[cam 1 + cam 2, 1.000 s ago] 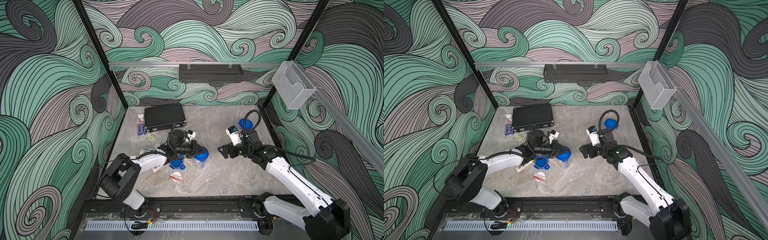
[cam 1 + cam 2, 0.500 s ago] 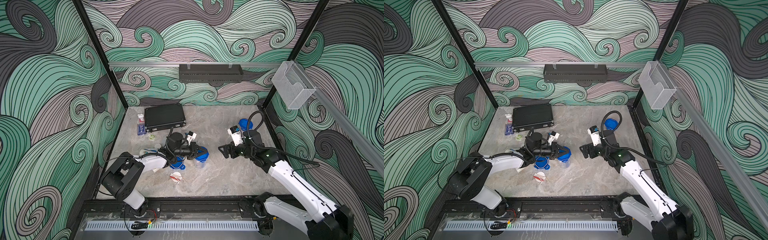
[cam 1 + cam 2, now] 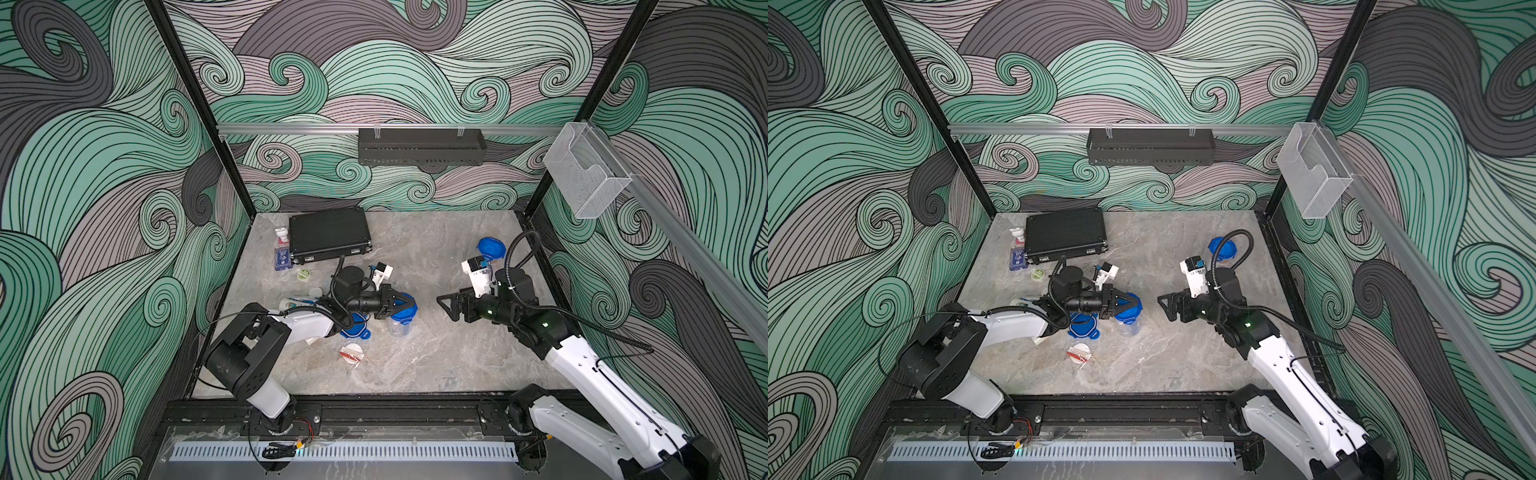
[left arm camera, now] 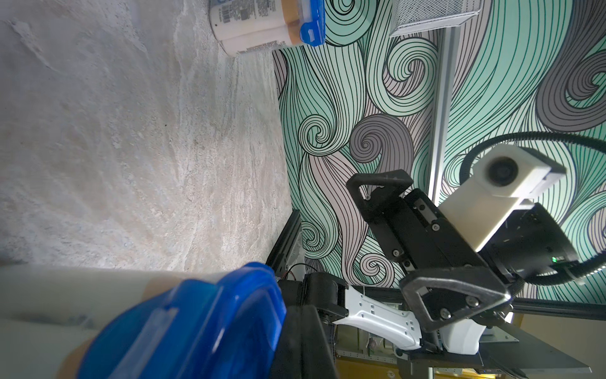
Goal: Take out toiletry kits
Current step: Unfasten the latch on the container.
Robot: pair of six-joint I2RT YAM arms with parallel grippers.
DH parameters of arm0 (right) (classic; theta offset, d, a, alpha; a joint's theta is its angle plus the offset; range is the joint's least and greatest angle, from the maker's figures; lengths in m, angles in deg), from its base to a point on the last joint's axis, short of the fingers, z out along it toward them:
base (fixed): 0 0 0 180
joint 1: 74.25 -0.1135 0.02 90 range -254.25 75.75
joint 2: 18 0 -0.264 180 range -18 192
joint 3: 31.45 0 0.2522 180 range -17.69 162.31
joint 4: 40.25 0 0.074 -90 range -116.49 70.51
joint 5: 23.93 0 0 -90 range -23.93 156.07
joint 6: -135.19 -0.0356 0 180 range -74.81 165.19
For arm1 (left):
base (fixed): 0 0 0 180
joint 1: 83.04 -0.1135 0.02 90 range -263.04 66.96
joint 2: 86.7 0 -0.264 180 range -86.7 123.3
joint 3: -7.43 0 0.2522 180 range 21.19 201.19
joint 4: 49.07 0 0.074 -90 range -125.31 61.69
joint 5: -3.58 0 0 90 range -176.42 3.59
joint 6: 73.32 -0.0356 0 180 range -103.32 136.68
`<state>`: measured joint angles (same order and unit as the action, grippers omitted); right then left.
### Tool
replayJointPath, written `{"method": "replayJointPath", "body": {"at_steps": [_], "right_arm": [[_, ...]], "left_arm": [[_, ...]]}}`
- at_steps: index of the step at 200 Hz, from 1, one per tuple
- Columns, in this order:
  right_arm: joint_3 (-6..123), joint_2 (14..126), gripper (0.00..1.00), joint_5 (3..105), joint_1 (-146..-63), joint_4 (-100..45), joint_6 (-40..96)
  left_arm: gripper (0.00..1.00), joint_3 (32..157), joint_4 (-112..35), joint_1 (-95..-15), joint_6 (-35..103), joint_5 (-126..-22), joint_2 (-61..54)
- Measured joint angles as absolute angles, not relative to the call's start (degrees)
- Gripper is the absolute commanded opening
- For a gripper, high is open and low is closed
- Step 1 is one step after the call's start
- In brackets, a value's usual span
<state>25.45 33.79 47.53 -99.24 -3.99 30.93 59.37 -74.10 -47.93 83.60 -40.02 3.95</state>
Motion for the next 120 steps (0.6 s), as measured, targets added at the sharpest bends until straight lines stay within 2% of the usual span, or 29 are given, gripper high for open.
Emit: {"method": "replayJointPath", "body": {"at_steps": [27,63,120], "right_arm": [[23.15,33.46,0.86,42.68,-99.24,-7.29,26.82],[8.22,31.39,0.82,32.88,-100.81,-24.23,16.15],[3.15,37.09,0.77,32.29,-110.85,-46.22,7.48]], "left_arm": [[0.00,59.47,-73.11,-48.00,83.55,-40.02,3.74],[0.00,59.58,-71.95,-48.00,83.33,-40.00,3.45],[0.00,59.87,-71.45,-48.04,83.36,-39.94,3.65]]}}
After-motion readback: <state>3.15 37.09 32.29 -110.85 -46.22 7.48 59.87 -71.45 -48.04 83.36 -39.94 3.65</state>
